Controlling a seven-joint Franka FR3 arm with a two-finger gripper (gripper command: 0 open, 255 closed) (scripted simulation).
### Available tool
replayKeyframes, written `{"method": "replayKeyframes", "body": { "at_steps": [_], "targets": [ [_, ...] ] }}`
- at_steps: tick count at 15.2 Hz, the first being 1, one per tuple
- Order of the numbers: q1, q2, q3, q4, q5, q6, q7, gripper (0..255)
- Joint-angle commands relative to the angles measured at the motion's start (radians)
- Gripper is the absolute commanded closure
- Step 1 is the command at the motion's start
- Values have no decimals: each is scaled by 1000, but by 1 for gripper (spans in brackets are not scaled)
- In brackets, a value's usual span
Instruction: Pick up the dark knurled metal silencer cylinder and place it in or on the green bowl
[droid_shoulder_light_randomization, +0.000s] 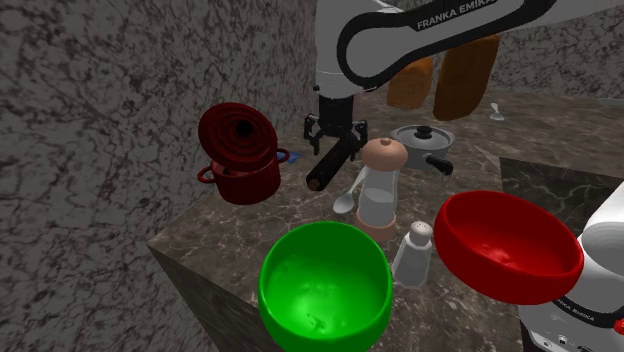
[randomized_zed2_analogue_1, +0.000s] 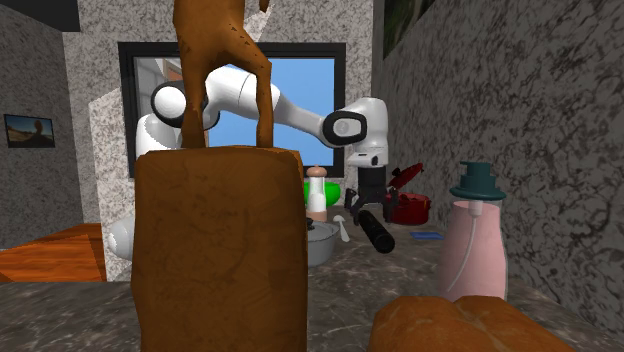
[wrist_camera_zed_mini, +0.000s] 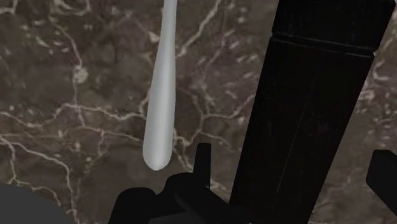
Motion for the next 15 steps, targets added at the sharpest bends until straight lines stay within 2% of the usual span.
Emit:
{"method": "replayKeyframes", "body": {
  "at_steps": [1, 10, 11, 15],
  "targets": [
    [2, 10, 2, -17, -6, 26, 8, 0],
    [3, 16, 3, -33, -11, 46, 11, 0],
    [3, 16, 3, -33, -11, 46, 11, 255],
    [3, 16, 3, -33, -11, 46, 11, 255]
  ]
}}
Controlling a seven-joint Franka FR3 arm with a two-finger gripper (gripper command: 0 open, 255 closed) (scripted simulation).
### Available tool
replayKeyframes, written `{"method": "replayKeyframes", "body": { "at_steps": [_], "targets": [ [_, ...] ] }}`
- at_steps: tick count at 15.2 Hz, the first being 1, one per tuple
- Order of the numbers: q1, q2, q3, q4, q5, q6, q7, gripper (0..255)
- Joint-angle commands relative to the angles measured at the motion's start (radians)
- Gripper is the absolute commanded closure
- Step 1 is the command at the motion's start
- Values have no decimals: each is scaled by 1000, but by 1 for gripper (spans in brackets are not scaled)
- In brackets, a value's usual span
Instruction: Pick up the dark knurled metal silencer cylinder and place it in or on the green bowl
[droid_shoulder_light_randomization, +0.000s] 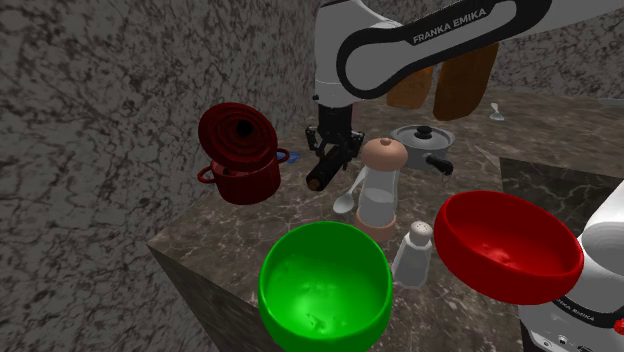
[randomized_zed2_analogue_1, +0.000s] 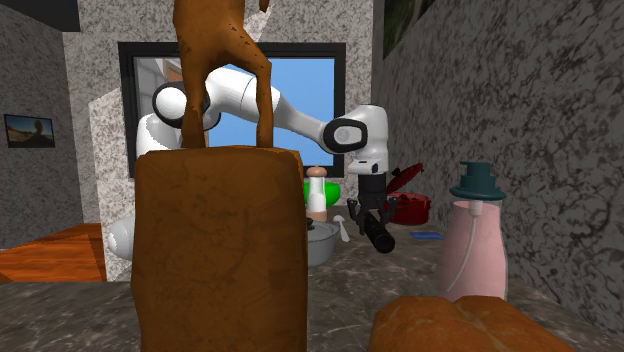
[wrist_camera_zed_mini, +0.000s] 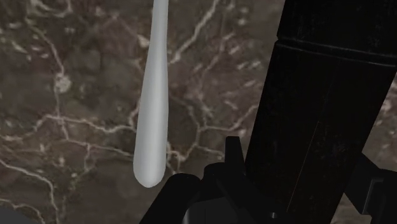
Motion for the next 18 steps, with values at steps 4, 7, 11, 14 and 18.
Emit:
{"method": "replayKeyframes", "body": {
  "at_steps": [4, 7, 11, 14, 18],
  "targets": [
    [0, 0, 0, 0, 0, 0, 0, 255],
    [-1, -6, -1, 21, 4, -26, -3, 255],
    [-2, -16, -2, 65, 11, -78, -8, 255],
    [-2, -21, -2, 101, 13, -118, -11, 255],
    [-3, -23, -3, 153, 15, -171, -12, 255]
  ]
}}
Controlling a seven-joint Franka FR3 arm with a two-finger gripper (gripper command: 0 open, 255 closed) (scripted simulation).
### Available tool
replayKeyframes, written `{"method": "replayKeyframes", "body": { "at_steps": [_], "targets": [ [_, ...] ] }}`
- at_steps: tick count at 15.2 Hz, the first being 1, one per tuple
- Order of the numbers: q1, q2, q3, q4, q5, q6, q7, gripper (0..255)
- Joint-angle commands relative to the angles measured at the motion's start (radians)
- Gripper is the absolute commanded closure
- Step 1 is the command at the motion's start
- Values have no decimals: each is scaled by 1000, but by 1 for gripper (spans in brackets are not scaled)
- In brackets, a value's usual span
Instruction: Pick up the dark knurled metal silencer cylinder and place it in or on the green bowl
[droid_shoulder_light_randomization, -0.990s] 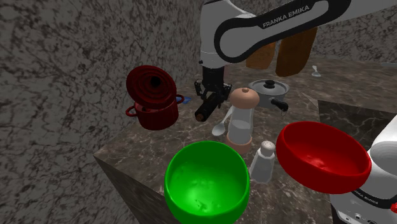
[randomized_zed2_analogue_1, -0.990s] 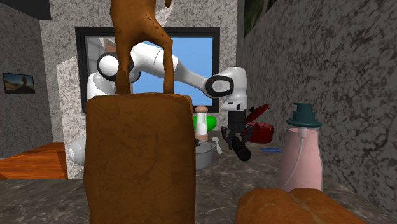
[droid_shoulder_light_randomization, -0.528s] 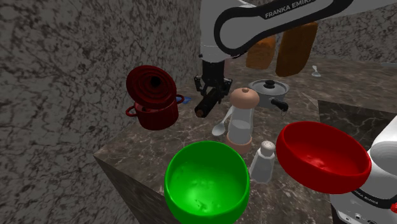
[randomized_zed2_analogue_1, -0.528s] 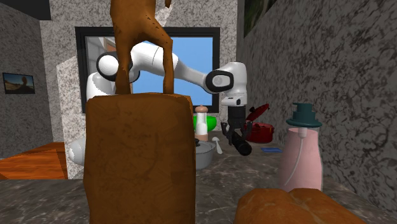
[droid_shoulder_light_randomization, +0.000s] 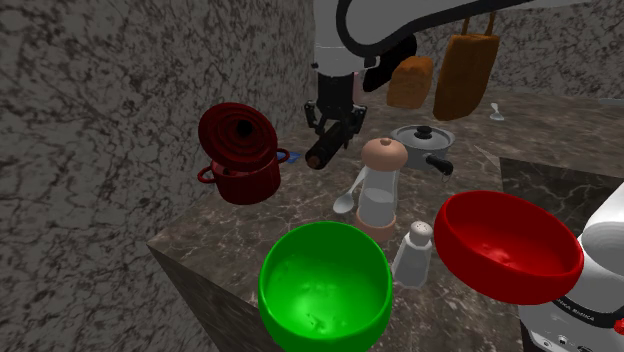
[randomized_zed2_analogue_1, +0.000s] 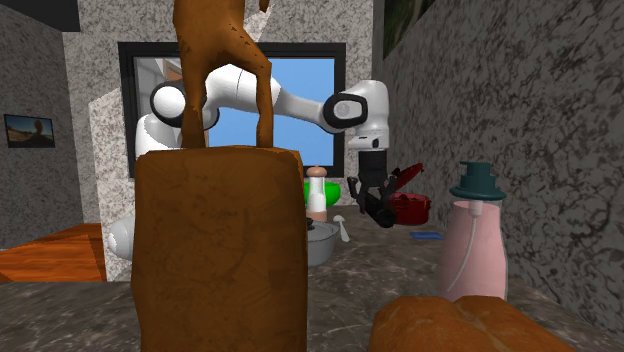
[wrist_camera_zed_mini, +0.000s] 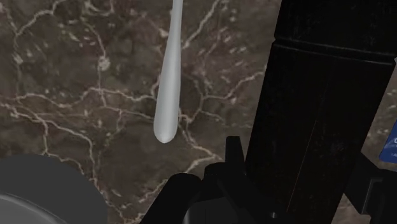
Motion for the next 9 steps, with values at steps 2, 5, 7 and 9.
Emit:
{"method": "replayKeyframes", "body": {
  "at_steps": [2, 5, 7, 9],
  "targets": [
    [1, 2, 1, 45, -1, -43, 2, 255],
    [1, 5, 1, 88, -3, -84, 3, 255],
    [2, 8, 2, 118, -5, -111, 4, 255],
    [3, 13, 3, 150, -8, -139, 6, 255]
  ]
}}
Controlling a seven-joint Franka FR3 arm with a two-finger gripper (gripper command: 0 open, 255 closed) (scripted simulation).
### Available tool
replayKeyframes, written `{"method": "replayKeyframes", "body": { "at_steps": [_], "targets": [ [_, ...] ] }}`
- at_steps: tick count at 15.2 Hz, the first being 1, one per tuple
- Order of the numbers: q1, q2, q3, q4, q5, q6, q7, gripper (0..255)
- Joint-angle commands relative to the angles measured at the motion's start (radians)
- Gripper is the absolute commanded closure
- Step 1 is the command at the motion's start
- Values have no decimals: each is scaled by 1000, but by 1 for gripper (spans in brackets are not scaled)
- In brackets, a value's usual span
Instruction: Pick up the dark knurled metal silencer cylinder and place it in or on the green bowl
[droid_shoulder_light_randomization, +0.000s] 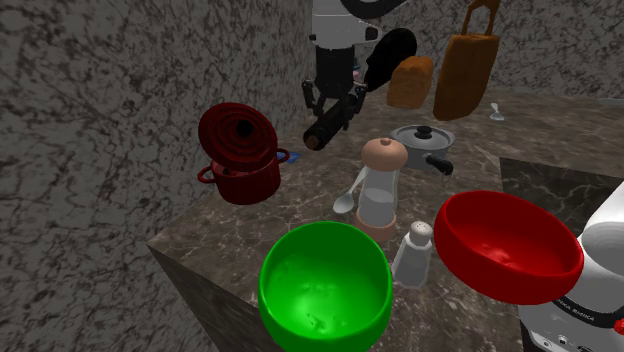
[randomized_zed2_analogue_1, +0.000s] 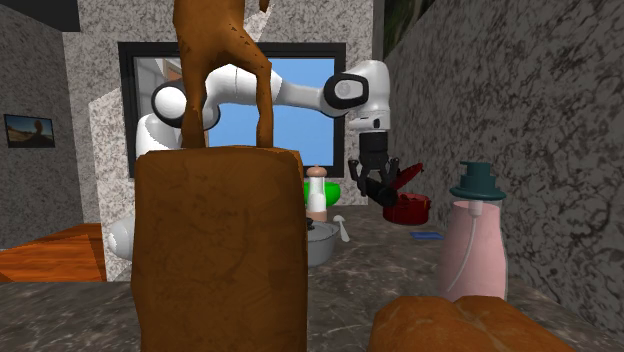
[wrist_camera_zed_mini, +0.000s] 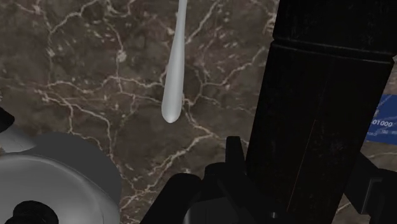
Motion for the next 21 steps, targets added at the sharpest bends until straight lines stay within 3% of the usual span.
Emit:
{"method": "replayKeyframes", "body": {
  "at_steps": [1, 11, 21],
  "targets": [
    [0, 2, 0, 29, -1, -28, 0, 255],
    [11, 46, 9, 205, -28, -168, 16, 255],
    [95, -87, 97, 81, 51, -149, 191, 255]
  ]
}}
